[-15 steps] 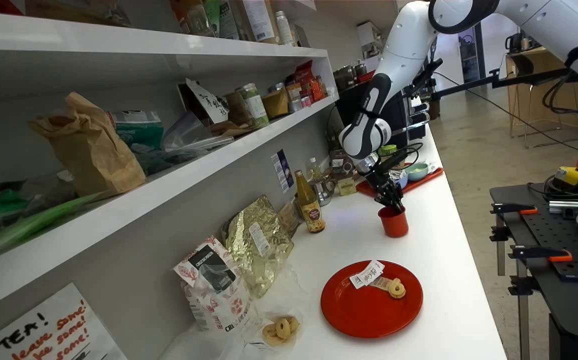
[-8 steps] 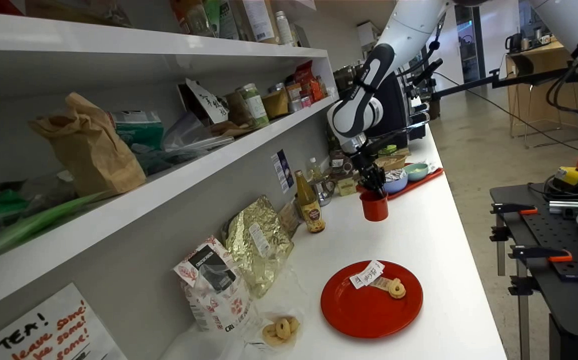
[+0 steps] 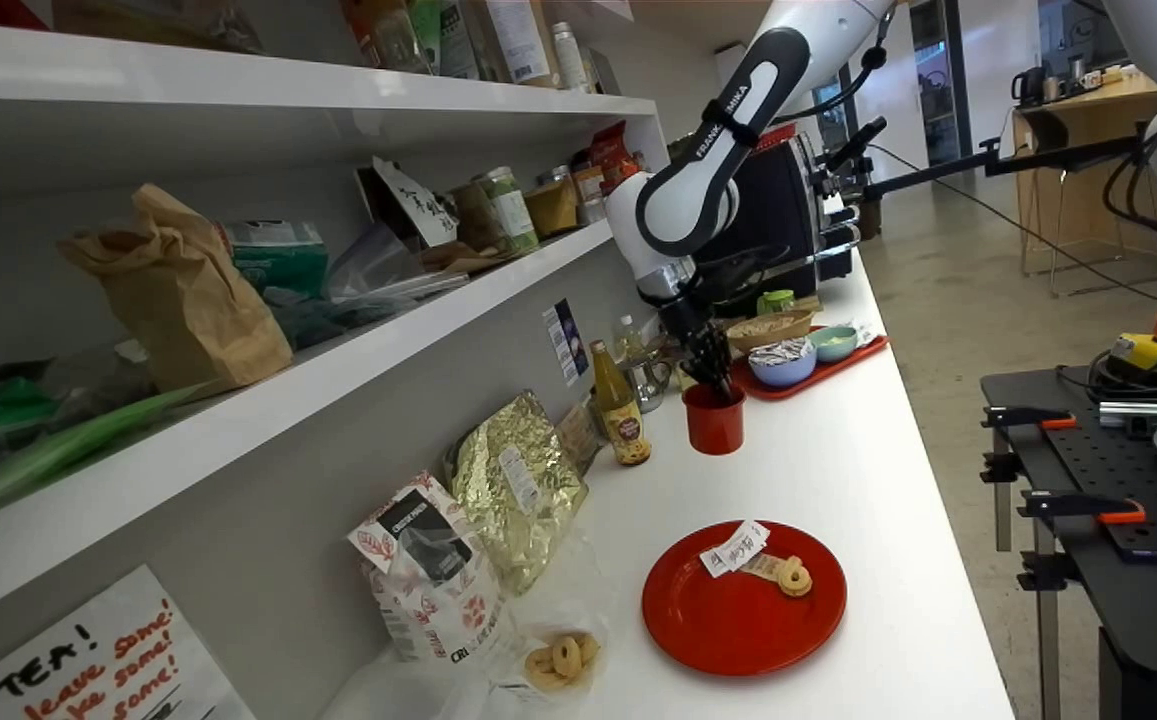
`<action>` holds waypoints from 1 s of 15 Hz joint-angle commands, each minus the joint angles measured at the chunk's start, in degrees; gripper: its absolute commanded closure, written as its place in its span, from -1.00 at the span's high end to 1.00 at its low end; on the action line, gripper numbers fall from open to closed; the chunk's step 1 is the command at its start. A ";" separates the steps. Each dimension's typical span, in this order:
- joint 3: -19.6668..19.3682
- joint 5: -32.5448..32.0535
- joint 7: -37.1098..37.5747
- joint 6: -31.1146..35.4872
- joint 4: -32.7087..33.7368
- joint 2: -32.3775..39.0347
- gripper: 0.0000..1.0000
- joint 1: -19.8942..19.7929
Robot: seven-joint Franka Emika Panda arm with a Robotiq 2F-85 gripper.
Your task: Put the cup on the plate
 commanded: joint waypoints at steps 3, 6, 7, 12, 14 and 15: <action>4.27 -5.24 6.91 -1.86 3.62 0.21 -0.96 7.56; 5.78 -6.96 9.98 -3.35 7.74 2.10 -0.96 10.75; 6.09 -7.33 10.46 -3.99 9.10 3.12 -0.96 11.48; 6.15 -7.04 9.56 -6.77 13.44 9.03 -0.96 12.61; 5.88 -6.89 8.96 -7.30 14.43 11.71 -0.96 12.45; 5.73 -6.80 8.68 -7.44 14.86 13.04 -0.96 12.38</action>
